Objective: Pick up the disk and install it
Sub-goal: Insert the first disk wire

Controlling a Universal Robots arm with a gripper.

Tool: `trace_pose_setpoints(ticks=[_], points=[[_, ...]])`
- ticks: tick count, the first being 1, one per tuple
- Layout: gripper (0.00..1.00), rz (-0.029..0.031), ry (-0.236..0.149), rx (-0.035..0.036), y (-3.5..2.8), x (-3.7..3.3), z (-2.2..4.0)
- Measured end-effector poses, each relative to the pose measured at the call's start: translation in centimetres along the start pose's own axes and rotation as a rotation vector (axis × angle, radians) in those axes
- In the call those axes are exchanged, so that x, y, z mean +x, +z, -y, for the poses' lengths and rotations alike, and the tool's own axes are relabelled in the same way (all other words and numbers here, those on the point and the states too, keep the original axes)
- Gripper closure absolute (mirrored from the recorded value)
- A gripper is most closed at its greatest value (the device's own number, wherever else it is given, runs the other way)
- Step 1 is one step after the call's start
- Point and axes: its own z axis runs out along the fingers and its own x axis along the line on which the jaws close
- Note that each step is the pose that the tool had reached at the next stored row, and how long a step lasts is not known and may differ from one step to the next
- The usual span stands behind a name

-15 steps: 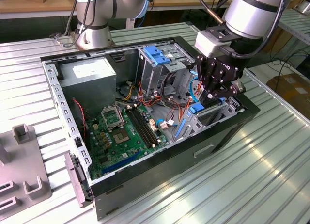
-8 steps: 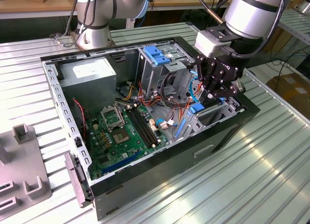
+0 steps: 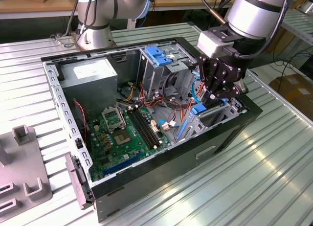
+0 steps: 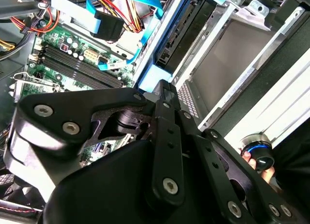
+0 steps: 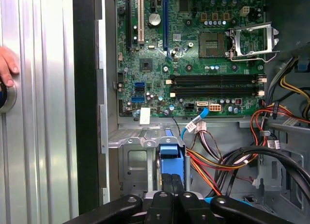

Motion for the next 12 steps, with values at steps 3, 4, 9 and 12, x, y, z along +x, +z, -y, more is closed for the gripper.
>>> trace_pose_setpoints(ticks=[3, 4, 9, 12], points=[[0.89, 0.0001, 0.000, 0.0000, 0.01, -0.01, 0.18], [0.89, 0.0001, 0.000, 0.0000, 0.02, -0.01, 0.29], [0.89, 0.0000, 0.000, 0.0000, 0.04, -0.03, 1.23], [0.89, -0.0001, 0.000, 0.0000, 0.05, -0.04, 1.66]])
